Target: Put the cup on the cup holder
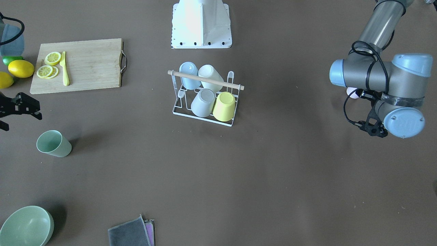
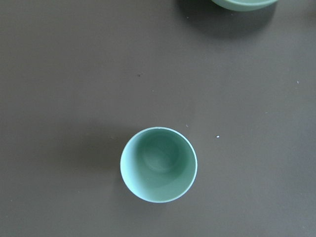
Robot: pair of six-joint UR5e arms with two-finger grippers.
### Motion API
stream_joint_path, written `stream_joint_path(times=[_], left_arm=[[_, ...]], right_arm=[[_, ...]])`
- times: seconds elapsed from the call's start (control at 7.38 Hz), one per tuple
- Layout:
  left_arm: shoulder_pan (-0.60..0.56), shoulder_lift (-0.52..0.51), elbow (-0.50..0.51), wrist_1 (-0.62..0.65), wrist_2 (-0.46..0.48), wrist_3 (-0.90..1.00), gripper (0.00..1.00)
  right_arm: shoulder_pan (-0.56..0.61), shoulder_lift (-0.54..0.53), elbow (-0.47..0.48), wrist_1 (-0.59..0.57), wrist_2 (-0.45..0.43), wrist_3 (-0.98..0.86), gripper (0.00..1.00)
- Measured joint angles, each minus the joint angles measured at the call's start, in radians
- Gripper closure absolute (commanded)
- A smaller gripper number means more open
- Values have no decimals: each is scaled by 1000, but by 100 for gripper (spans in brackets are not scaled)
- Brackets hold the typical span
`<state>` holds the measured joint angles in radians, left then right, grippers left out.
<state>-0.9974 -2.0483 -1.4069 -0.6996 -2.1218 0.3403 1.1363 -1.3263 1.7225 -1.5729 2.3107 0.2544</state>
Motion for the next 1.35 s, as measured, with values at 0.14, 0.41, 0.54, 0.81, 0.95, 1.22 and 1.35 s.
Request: stream_joint_path(times=[0.14,0.41,0.54,0.81,0.95,1.22,1.35], left_arm=[[22,-18,23,13,-34,0,2],[56,-30,53,21,-50,6,2],[67,-32,68,22,-35,25,2],[90,-33,83,28,-2,60,2],[102,-33,91,35,9,65,2],[139,-33,103,50,38,66,2],[159,-33,110,55,54,65,2]], right_arm=[[-7,88,-101,-28,28,-4,0],[-14,262,-318,-59,85,-17,0],[-18,310,-382,-62,90,-29,0],[-30,359,-444,-60,84,-71,0],[-39,394,-480,-64,68,-150,0],[-53,489,-598,-102,24,-352,0],[-66,529,-651,-135,-4,-434,0]])
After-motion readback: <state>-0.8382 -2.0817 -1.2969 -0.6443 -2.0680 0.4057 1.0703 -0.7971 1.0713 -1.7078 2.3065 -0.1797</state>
